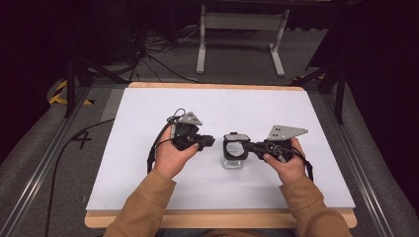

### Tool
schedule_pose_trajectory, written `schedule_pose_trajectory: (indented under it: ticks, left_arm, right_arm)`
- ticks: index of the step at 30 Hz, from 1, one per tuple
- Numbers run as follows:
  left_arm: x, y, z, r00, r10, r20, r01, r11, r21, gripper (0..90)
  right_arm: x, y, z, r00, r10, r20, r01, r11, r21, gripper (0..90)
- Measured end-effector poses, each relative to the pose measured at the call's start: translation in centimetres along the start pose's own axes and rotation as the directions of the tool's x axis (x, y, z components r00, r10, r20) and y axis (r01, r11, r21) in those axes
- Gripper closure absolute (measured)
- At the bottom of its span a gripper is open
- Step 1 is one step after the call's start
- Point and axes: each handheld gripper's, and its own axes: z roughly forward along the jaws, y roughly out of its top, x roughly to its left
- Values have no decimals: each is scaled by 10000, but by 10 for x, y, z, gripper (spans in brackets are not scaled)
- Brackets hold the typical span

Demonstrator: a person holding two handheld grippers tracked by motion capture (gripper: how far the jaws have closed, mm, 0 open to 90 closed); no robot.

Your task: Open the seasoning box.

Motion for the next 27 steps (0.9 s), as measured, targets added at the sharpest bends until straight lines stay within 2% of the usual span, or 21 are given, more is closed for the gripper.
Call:
schedule_pose_trajectory:
  ticks: [5, 10, 17, 18, 21, 22, 27]
  left_arm:
    - [1, -11, -11, 9999, -61, -147, 63, 9998, 173, 816]
    - [5, -26, -21, 9993, -291, -245, 297, 9992, 259, 793]
    - [16, -46, -18, 9981, -593, -187, 603, 9964, 591, 786]
    - [18, -49, -17, 9969, -770, -151, 777, 9956, 526, 783]
    - [22, -53, -16, 9959, -889, -176, 897, 9944, 551, 777]
    - [23, -55, -15, 9943, -1045, -220, 1056, 9925, 609, 777]
    - [26, -62, -15, 9937, -1111, -150, 1118, 9920, 582, 761]
  right_arm:
    - [-1, 4, 3, 9999, -81, -61, 81, 9999, -73, 900]
    - [-6, 11, 6, 9999, -117, -123, 114, 9996, -253, 900]
    - [-16, 17, 10, 9999, -8, -123, 2, 9987, -508, 900]
    - [-17, 17, 11, 9998, 56, -169, -64, 9986, -528, 900]
    - [-20, 17, 13, 9996, 129, -249, -145, 9978, -647, 900]
    - [-22, 16, 14, 9995, 161, -279, -181, 9973, -707, 900]
    - [-30, 15, 23, 9991, 353, -253, -372, 9962, -782, 900]
